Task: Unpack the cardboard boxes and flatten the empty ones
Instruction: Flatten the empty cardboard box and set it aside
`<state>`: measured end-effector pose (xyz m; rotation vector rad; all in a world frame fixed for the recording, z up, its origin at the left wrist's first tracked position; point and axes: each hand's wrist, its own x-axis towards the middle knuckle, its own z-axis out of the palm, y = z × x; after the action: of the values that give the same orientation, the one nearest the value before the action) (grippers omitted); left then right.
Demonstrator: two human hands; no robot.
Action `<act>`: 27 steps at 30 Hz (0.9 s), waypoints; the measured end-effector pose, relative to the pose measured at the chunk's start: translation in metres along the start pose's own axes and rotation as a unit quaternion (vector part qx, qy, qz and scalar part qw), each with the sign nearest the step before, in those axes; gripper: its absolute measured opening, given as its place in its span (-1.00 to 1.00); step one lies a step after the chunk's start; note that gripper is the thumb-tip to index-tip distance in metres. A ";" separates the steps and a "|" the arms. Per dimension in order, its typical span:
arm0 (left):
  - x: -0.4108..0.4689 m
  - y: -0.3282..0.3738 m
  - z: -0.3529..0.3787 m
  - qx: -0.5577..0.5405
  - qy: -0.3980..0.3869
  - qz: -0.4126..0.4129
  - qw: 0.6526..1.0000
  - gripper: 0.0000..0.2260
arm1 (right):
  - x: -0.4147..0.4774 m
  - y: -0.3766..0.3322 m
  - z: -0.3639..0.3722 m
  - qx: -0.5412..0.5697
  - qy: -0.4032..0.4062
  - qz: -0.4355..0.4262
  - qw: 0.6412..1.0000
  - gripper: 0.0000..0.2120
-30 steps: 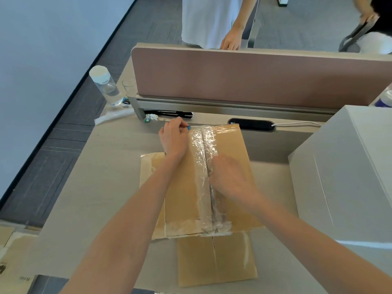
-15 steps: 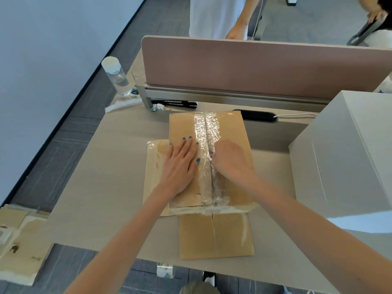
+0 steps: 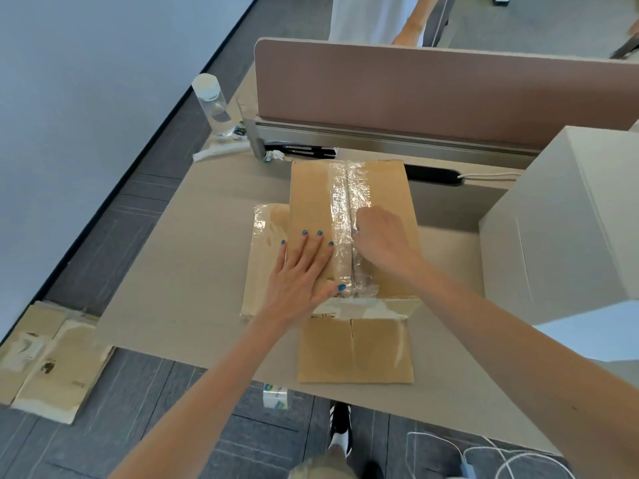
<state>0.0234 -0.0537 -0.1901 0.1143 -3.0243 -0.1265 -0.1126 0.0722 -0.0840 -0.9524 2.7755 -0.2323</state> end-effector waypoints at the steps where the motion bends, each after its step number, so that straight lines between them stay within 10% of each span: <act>1: 0.000 0.000 0.001 0.006 0.006 0.001 1.000 -0.30 | -0.005 0.000 0.000 -0.002 -0.005 -0.001 1.000 -0.81; 15: 0.002 0.002 0.005 0.033 0.001 -0.018 0.999 -0.27 | -0.081 -0.006 0.003 -0.020 -0.074 -0.030 0.997 -0.65; 27: 0.002 0.003 0.008 0.028 0.018 -0.017 0.999 -0.22 | -0.106 -0.007 0.020 -0.053 -0.030 -0.012 0.998 -0.89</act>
<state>0.0202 -0.0504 -0.1976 0.1726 -2.9917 -0.0410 -0.0213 0.1309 -0.0877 -1.0004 2.7459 -0.0593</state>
